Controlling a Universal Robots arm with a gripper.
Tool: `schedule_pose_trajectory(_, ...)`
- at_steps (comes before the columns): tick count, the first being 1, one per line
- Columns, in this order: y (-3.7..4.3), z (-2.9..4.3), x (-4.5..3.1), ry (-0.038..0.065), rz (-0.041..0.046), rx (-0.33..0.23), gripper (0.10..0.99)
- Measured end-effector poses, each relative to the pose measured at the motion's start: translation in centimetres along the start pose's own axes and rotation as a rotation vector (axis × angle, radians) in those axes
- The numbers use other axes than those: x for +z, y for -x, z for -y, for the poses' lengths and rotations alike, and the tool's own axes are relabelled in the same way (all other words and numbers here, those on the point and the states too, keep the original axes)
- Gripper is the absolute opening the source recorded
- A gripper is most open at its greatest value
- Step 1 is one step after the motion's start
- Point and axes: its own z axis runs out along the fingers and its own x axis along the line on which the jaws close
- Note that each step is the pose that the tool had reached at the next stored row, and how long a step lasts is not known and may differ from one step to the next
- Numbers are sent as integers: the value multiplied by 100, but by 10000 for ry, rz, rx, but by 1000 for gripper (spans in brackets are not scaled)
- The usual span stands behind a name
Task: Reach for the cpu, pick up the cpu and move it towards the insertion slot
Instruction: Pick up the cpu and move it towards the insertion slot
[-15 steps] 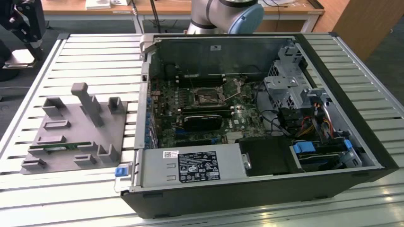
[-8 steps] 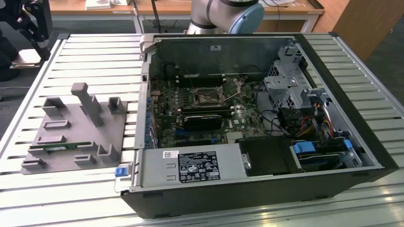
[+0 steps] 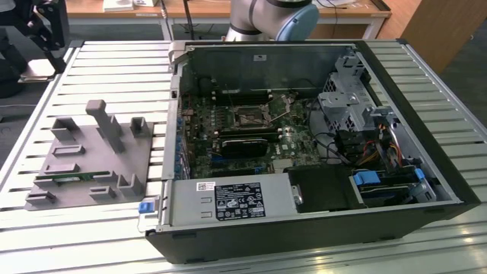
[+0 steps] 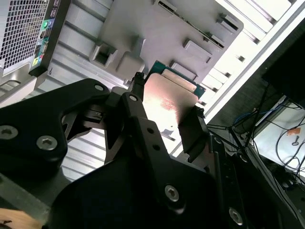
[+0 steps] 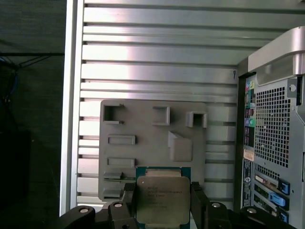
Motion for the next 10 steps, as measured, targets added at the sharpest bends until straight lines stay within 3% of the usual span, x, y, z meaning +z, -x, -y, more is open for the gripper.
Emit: schedule_pose_trajectory(10, 79, 1, -1, 0, 0, 0, 541)
